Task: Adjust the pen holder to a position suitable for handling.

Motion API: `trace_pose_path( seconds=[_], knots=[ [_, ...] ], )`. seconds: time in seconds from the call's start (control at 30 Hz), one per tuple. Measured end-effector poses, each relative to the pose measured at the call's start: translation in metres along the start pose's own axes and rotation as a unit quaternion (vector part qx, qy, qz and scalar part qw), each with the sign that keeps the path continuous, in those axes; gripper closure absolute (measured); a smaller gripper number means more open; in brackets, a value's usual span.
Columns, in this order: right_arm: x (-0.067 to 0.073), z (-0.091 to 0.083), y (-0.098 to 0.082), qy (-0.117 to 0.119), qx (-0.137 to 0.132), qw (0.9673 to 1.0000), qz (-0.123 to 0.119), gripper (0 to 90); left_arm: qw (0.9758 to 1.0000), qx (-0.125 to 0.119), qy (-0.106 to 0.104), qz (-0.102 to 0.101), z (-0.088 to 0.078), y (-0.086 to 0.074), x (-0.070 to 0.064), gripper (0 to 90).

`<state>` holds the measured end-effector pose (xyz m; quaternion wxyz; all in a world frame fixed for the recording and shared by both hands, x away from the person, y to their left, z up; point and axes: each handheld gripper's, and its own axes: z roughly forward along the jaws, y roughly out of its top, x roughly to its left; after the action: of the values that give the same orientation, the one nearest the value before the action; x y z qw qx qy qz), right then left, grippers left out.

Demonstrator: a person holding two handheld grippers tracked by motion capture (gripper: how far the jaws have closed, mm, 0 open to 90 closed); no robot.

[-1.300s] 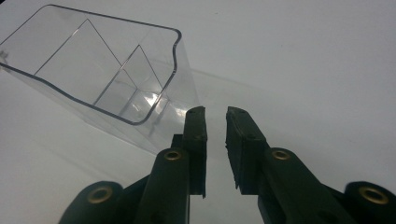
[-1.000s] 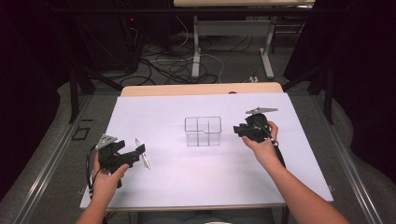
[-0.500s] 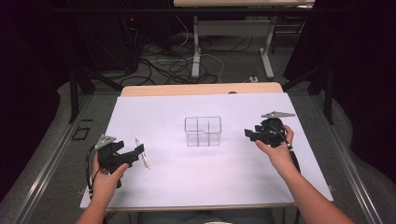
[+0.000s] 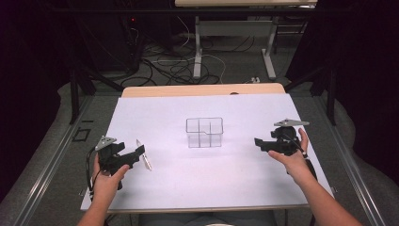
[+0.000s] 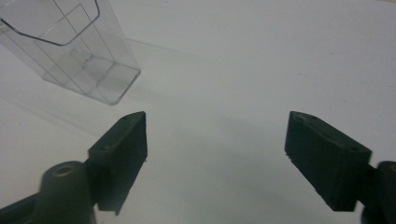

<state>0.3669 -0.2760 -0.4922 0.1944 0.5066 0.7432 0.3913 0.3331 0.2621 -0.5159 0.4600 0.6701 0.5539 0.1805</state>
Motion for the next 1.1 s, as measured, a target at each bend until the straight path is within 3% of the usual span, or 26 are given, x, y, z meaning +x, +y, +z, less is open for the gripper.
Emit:
trace_pose_path(
  seconds=[0.17, 0.23, 0.33, 0.47, 0.67, 0.83, 1.1],
  knots=[
    [-0.009, -0.004, -0.009, -0.006, -0.001, 0.9998, 0.021, 2.6, 1.0000, 0.004, 0.003, 0.002, 0.000, 0.000, 0.000, 10.0],
    [-0.012, -0.004, -0.013, -0.004, 0.000, 0.9998, 0.018, 0.0, 1.0000, -0.001, 0.002, -0.002, 0.000, -0.001, -0.001, 10.1],
    [-0.014, -0.002, -0.020, -0.007, 0.006, 0.9999, 0.008, 0.0, 1.0000, 0.003, 0.003, -0.001, -0.001, 0.000, -0.001, 10.1],
    [-0.017, -0.001, -0.027, -0.015, 0.005, 0.9995, 0.029, 0.0, 1.0000, 0.006, 0.004, -0.001, -0.001, 0.000, -0.002, 10.1],
    [-0.019, -0.003, -0.030, -0.025, -0.010, 0.9990, 0.035, 0.0, 1.0000, -0.001, 0.004, -0.003, -0.001, 0.001, -0.003, 10.1],
    [-0.020, -0.004, -0.031, -0.031, -0.016, 0.9988, 0.034, 0.0, 0.9999, 0.002, 0.000, -0.014, -0.002, 0.003, 0.000, 10.1],
    [-0.023, -0.004, -0.031, -0.034, -0.014, 0.9977, 0.057, 0.0, 0.9991, -0.012, 0.014, -0.039, 0.001, 0.011, 0.005, 11.2]
  ],
)
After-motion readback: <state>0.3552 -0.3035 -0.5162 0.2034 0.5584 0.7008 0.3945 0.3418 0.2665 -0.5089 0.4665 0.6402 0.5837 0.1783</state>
